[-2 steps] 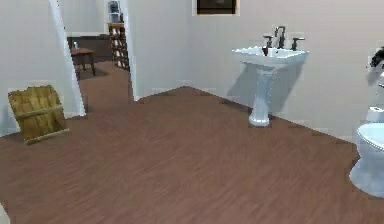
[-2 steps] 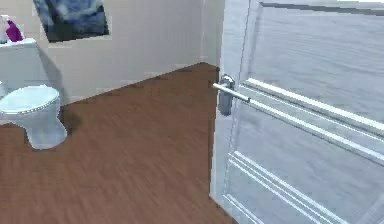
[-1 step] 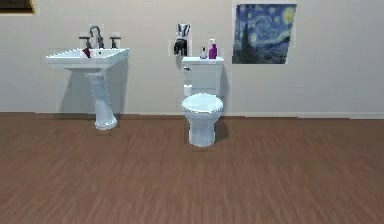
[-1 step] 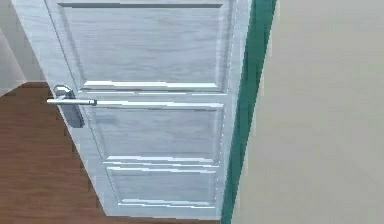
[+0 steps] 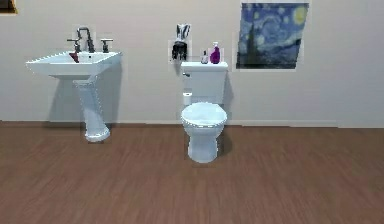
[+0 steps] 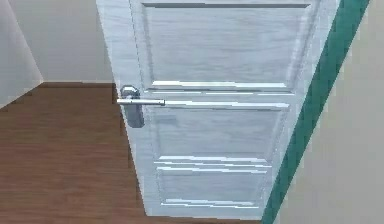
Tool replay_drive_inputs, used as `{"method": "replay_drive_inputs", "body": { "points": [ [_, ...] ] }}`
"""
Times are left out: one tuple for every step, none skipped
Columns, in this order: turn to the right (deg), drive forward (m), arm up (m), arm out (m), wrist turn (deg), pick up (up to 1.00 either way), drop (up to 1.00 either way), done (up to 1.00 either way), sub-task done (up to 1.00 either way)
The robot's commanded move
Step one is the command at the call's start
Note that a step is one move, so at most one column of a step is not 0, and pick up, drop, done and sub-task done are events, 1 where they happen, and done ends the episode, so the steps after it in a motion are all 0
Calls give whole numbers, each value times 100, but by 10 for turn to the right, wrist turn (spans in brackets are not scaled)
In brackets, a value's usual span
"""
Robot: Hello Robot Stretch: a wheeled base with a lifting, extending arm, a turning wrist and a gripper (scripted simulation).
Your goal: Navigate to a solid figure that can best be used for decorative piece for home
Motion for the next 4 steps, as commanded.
{"method": "replay_drive_inputs", "body": {
  "points": [
    [300, 0, 0, 0, 0, 0, 0, 0, 0],
    [0, 100, 0, 0, 0, 0, 0, 0, 0],
    [150, 0, 0, 0, 0, 0, 0, 0, 0],
    [0, 20, 0, 0, 0, 0, 0, 0, 0]
  ]
}}
